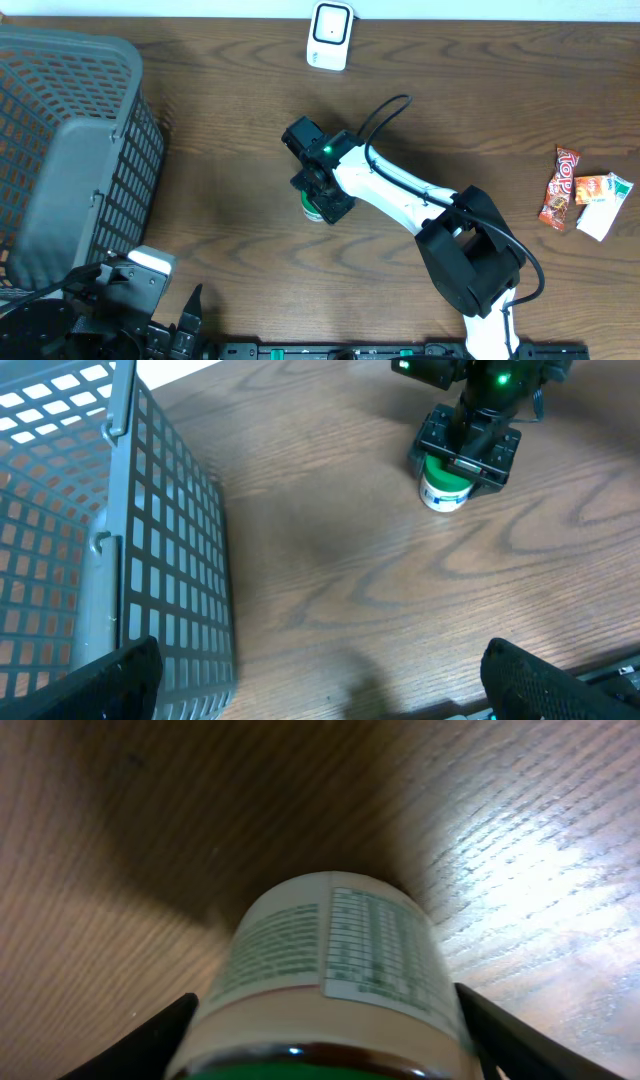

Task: Scan the item barcode

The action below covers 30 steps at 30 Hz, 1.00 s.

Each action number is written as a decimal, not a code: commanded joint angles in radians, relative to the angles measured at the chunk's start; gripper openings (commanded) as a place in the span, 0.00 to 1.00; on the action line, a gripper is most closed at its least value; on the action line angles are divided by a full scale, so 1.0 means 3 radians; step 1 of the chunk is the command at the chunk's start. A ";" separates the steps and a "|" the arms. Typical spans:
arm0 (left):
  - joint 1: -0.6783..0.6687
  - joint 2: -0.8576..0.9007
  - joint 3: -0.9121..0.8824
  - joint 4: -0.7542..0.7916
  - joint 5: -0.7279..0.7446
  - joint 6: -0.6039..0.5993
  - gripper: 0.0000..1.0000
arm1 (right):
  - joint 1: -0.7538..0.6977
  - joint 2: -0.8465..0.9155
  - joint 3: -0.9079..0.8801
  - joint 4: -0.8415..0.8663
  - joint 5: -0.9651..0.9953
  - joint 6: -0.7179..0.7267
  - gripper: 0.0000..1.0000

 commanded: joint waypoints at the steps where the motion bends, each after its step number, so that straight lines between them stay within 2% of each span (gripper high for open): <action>1: 0.0013 -0.0009 -0.0020 -0.0008 0.0018 -0.0017 0.99 | 0.0018 0.0018 -0.0011 0.0033 0.0024 -0.0333 0.69; 3: 0.0013 -0.0009 -0.0020 -0.0008 0.0018 -0.0017 0.99 | 0.0013 0.0018 -0.0011 0.0069 0.0024 -0.0598 0.66; 6: 0.0013 -0.0009 -0.0020 -0.0008 0.0018 -0.0017 0.99 | 0.0004 0.0018 -0.0010 0.0261 0.0023 -0.1595 0.64; 12: 0.0013 -0.0009 -0.0020 -0.0006 0.0017 -0.0017 0.99 | 0.0003 0.0015 0.0031 0.0095 0.0025 -0.3807 0.71; 15: 0.0013 -0.0009 -0.0020 -0.0006 0.0018 -0.0015 0.99 | 0.0003 0.0015 0.0032 -0.0120 0.0032 -0.4472 0.80; 18: 0.0013 -0.0009 -0.0020 -0.0006 0.0018 -0.0015 0.99 | 0.0003 0.0015 0.0032 -0.0256 0.0135 -0.4696 0.99; 22: 0.0013 -0.0009 -0.0020 -0.0006 0.0018 -0.0015 1.00 | 0.0003 0.0015 0.0064 -0.0318 0.0209 -0.4676 0.99; 25: 0.0013 -0.0009 -0.0020 -0.0006 0.0018 -0.0015 0.99 | 0.0003 -0.0013 0.0189 -0.0406 0.0188 -0.4486 0.99; 27: 0.0013 -0.0009 -0.0019 -0.0006 0.0018 -0.0015 0.99 | 0.0010 -0.0058 0.0340 -0.0519 0.0174 -0.4257 0.99; 30: 0.0013 -0.0009 -0.0020 -0.0006 0.0017 -0.0015 0.99 | 0.0018 -0.0113 0.0650 -0.0818 0.0175 -0.3651 0.99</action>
